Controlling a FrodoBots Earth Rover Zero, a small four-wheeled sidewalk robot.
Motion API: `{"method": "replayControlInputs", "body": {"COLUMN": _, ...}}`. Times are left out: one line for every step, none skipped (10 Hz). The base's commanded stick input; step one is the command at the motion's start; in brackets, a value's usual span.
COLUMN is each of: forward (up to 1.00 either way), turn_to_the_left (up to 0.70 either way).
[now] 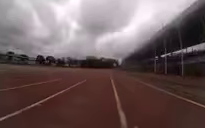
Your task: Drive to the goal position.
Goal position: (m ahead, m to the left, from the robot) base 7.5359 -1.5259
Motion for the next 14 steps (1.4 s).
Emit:
{"method": "replayControlInputs", "body": {"forward": 0.7, "turn_to_the_left": 0.0}}
{"method": "replayControlInputs", "body": {"forward": 0.7, "turn_to_the_left": 0.0}}
{"method": "replayControlInputs", "body": {"forward": 0.7, "turn_to_the_left": 0.0}}
{"method": "replayControlInputs", "body": {"forward": 0.7, "turn_to_the_left": 0.0}}
{"method": "replayControlInputs", "body": {"forward": 0.7, "turn_to_the_left": 0.0}}
{"method": "replayControlInputs", "body": {"forward": 0.7, "turn_to_the_left": 0.0}}
{"method": "replayControlInputs", "body": {"forward": 0.7, "turn_to_the_left": 0.0}}
{"method": "replayControlInputs", "body": {"forward": 0.7, "turn_to_the_left": 0.0}}
{"method": "replayControlInputs", "body": {"forward": 0.7, "turn_to_the_left": 0.0}}
{"method": "replayControlInputs", "body": {"forward": 0.7, "turn_to_the_left": 0.0}}
{"method": "replayControlInputs", "body": {"forward": 0.7, "turn_to_the_left": 0.0}}
{"method": "replayControlInputs", "body": {"forward": 0.7, "turn_to_the_left": 0.0}}
{"method": "replayControlInputs", "body": {"forward": 0.7, "turn_to_the_left": 0.0}}
{"method": "replayControlInputs", "body": {"forward": 0.7, "turn_to_the_left": 0.0}}
